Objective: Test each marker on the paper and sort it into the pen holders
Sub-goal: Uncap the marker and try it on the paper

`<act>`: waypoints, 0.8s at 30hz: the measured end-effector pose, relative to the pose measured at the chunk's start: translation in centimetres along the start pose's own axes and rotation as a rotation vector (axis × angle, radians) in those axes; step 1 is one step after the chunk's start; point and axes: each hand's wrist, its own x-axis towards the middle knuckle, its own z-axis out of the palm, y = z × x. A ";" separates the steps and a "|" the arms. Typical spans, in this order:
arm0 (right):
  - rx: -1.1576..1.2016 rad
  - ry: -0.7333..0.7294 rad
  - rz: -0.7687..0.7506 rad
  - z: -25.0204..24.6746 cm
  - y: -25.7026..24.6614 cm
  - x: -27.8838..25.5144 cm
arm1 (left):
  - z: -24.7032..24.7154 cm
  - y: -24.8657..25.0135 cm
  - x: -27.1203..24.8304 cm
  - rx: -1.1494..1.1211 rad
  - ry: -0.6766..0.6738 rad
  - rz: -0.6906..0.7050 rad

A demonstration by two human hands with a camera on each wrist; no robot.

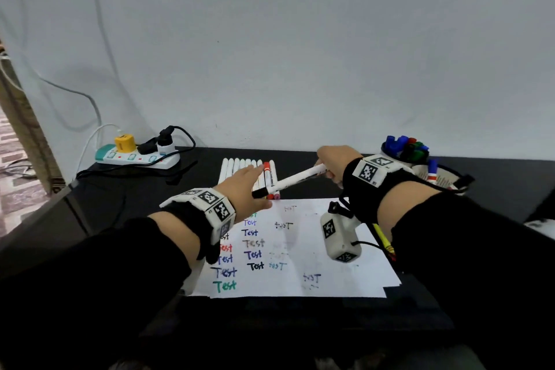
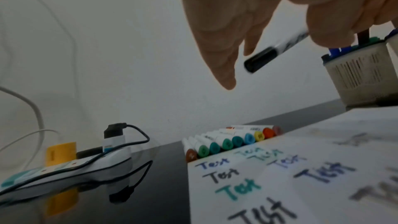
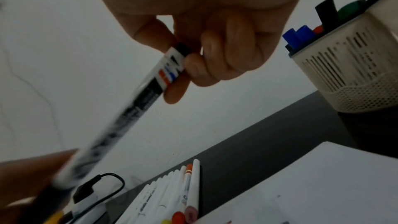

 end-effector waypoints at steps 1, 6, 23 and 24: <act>0.007 -0.015 -0.013 -0.2 0.1 -0.1 | -0.1 0.3 -0.3 -0.016 0.020 -0.001; 0.116 -0.004 -0.023 -0.2 -0.3 -1.3 | -0.4 0.7 -2.1 -0.104 0.112 0.007; 0.422 -0.098 -0.058 7.3 -1.8 -5.3 | -1.5 -0.1 -5.1 -0.020 0.184 -0.030; 0.420 -0.095 -0.049 7.5 -2.0 -5.4 | -1.6 -0.2 -5.2 0.011 0.182 -0.032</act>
